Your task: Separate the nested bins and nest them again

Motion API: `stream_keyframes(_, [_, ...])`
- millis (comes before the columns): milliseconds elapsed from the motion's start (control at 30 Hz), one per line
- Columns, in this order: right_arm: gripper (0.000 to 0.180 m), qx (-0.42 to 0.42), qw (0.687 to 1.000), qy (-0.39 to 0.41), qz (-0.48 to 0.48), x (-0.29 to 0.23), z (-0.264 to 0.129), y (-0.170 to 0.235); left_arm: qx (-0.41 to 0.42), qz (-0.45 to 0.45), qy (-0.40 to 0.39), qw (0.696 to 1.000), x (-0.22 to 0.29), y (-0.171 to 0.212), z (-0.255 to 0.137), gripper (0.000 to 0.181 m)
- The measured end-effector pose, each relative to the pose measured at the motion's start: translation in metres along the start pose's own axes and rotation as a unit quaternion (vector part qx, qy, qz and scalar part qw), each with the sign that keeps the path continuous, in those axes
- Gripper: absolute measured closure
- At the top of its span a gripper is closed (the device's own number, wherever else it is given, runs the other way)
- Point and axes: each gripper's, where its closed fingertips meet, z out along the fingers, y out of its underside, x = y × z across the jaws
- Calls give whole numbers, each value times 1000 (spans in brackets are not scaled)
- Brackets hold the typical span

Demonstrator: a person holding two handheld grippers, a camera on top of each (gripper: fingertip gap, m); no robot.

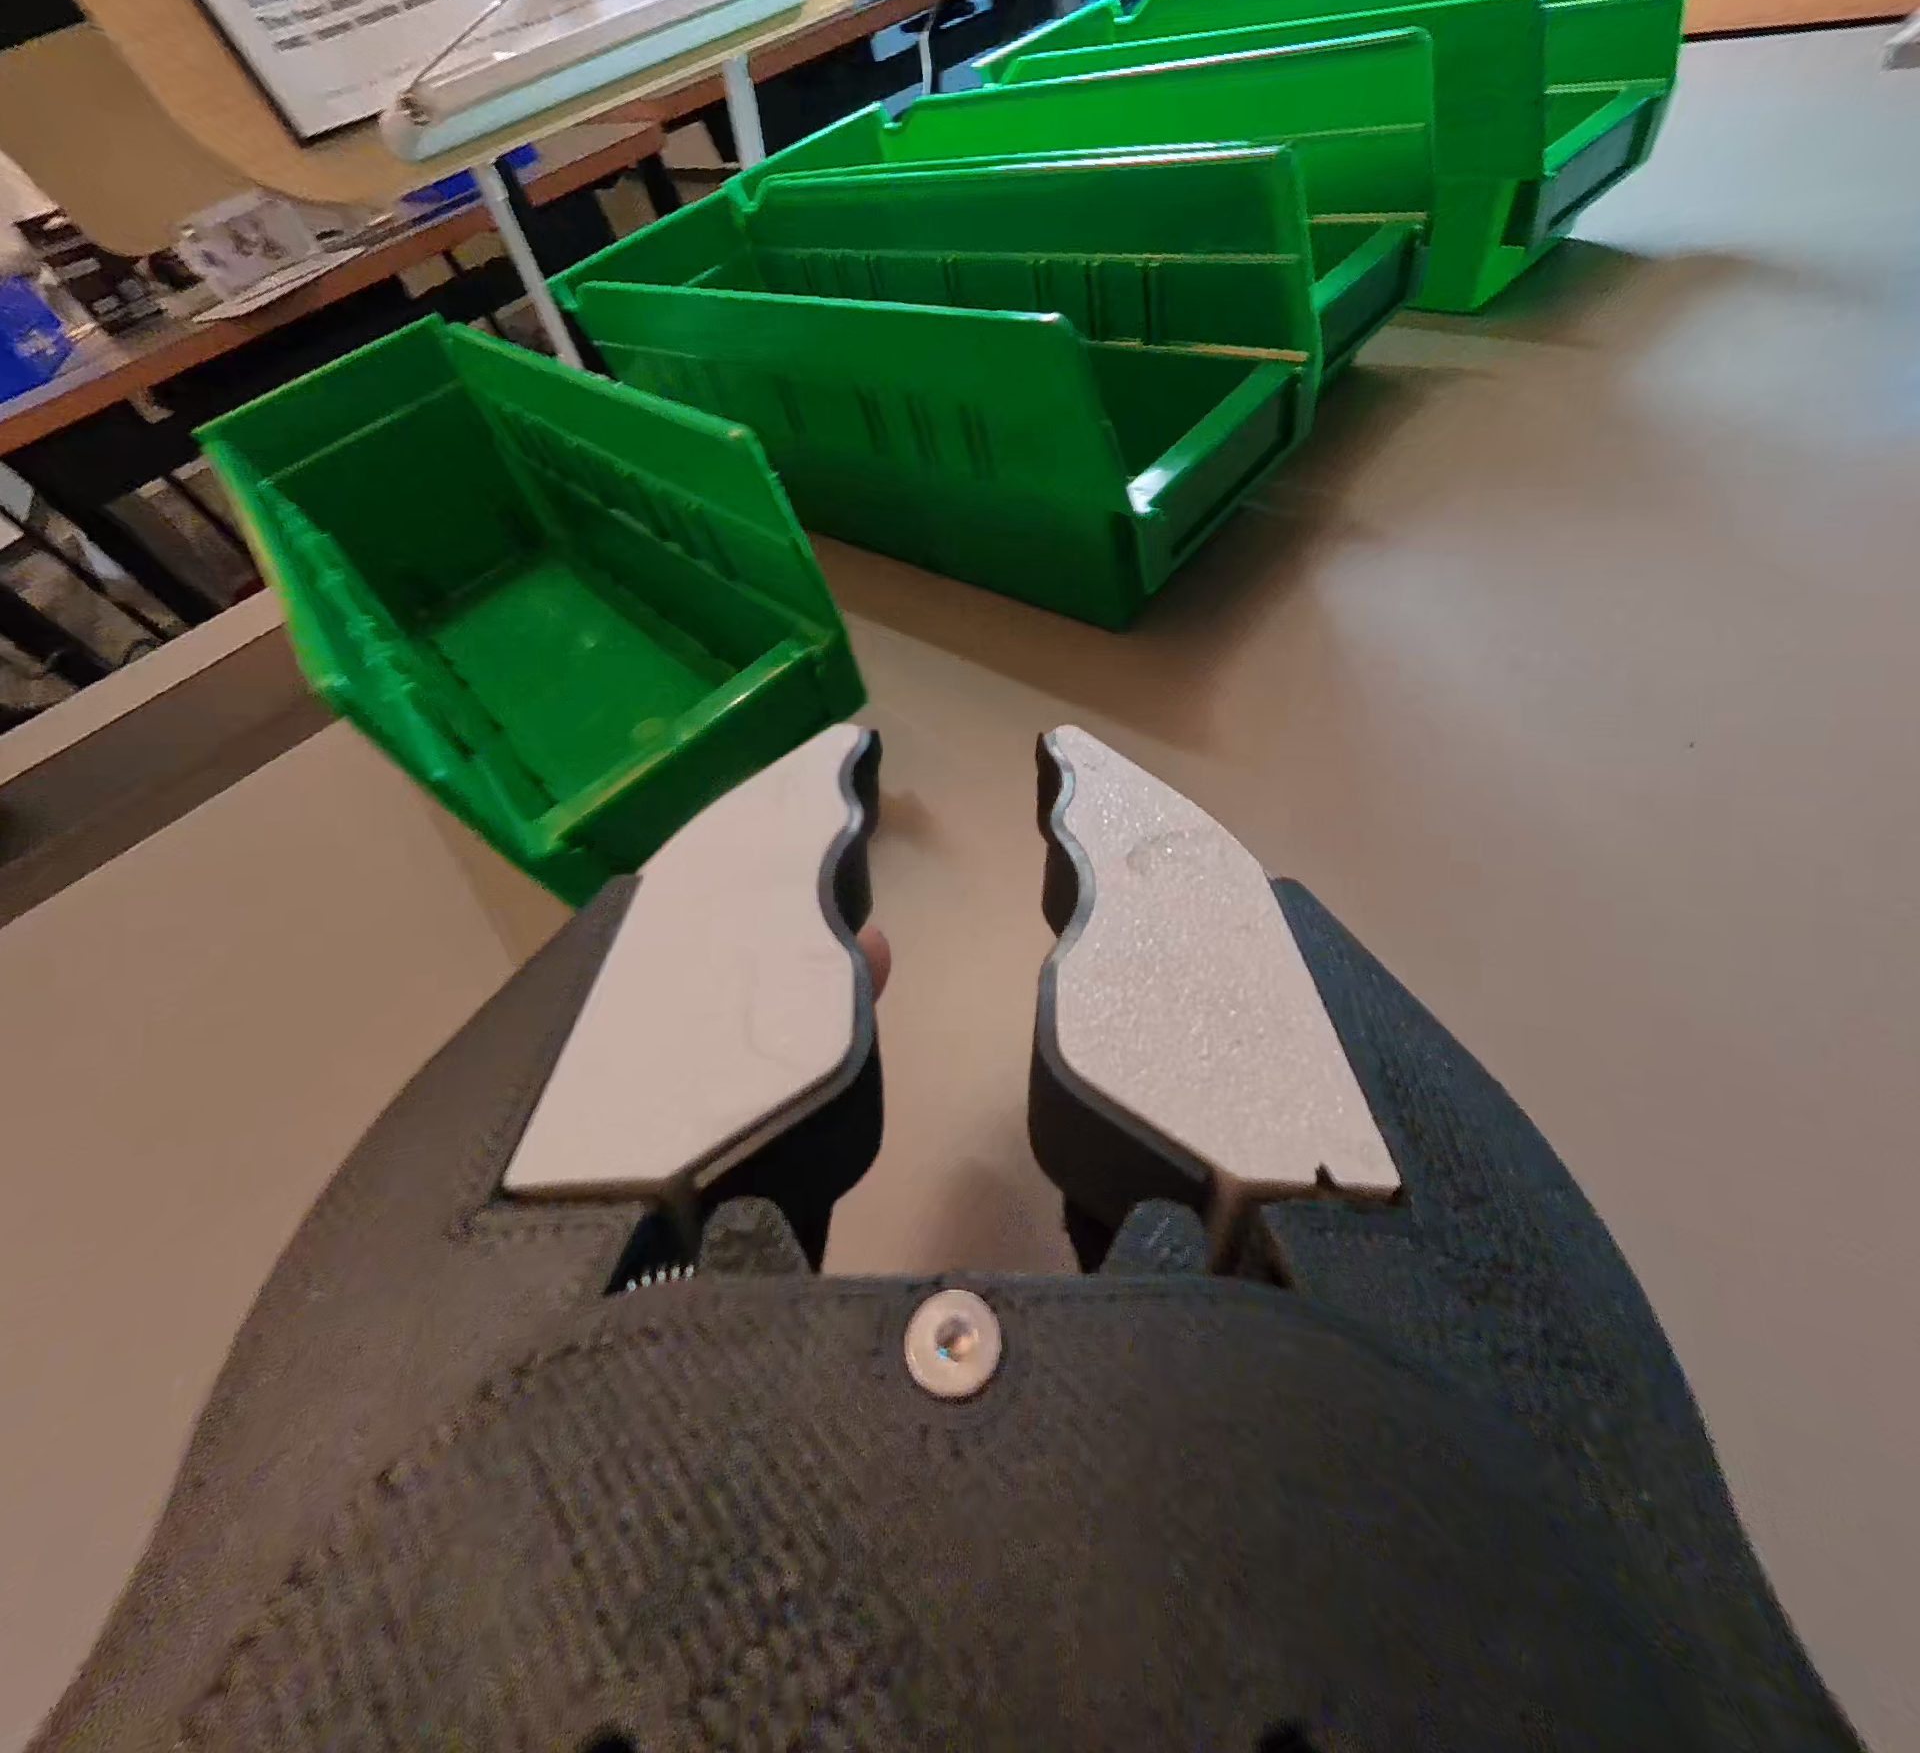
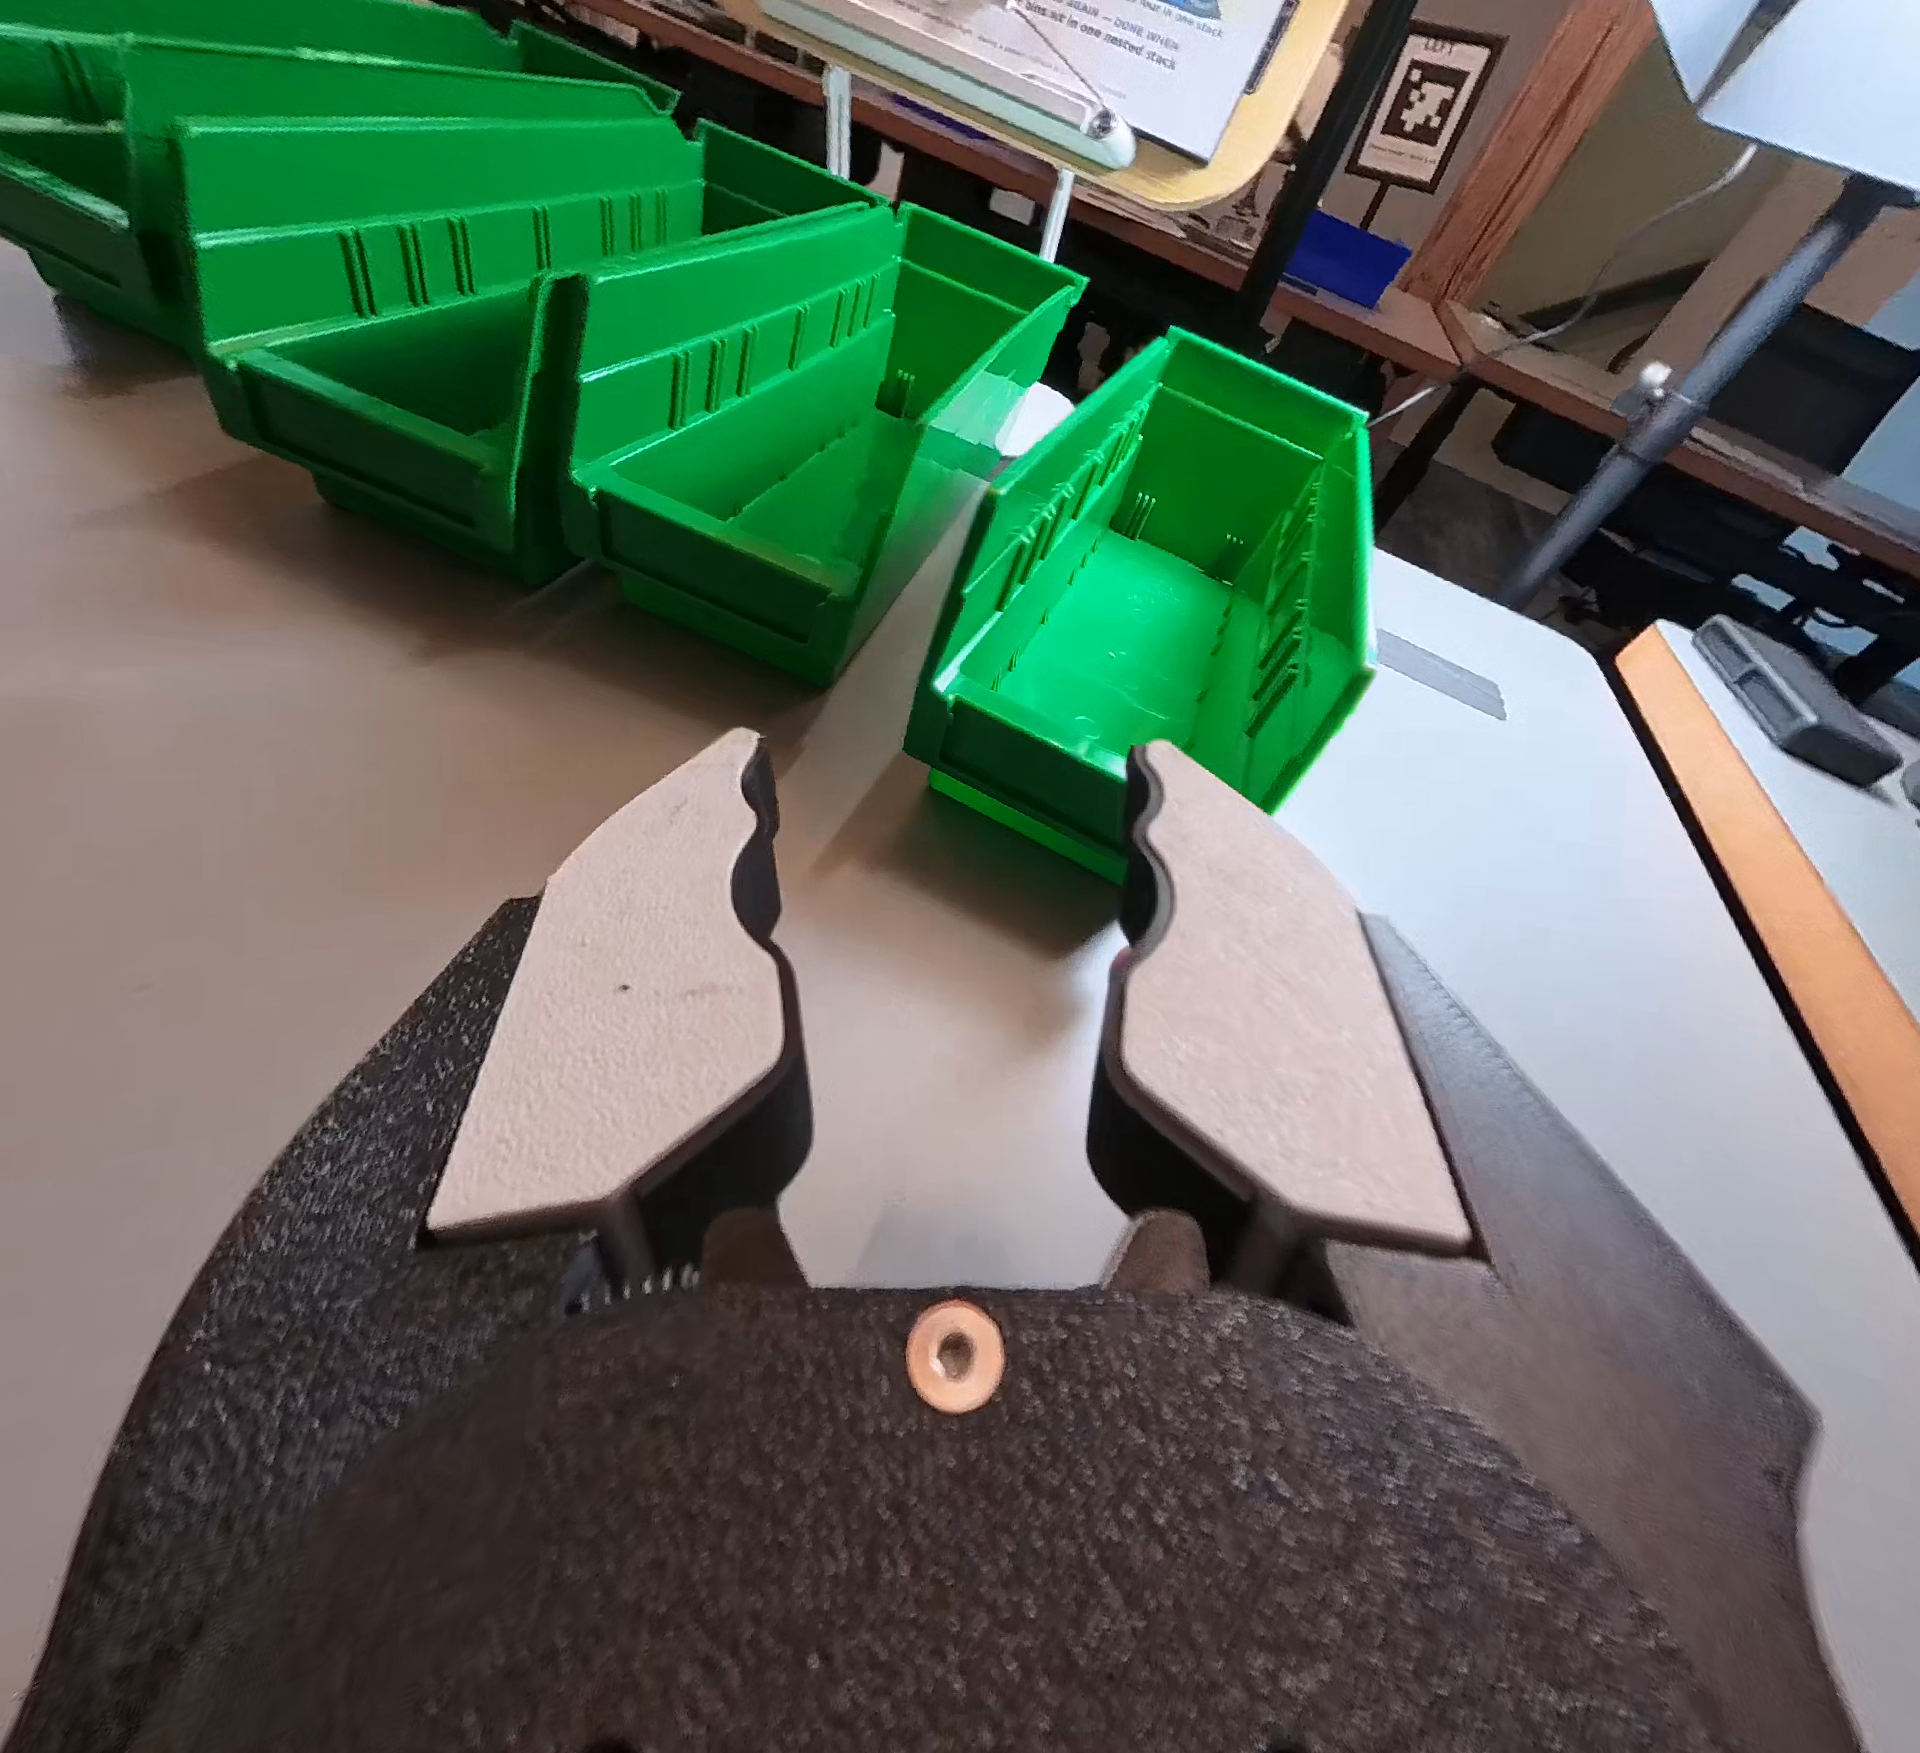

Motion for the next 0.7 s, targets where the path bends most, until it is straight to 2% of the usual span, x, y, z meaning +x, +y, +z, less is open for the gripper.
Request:
stream_keyframes(200, [118, -25, 996, -6, -87, -19, 10, 6, -2, 91, 54, 994, 48, -3, 28, 169])
stream_keyframes(500, [118, -15, 997, -3, -70, -16, 8, 3, 5, 180, -2, 984, 51, -28, 91, 169])
stream_keyframes(600, [118, -7, 998, -5, -68, -16, 6, 2, -7, 165, -6, 986, 50, -31, 105, 180])
stream_keyframes(700, [119, 2, 998, -7, -61, -16, 4, -1, -22, 158, -33, 987, 37, -27, 107, 180])
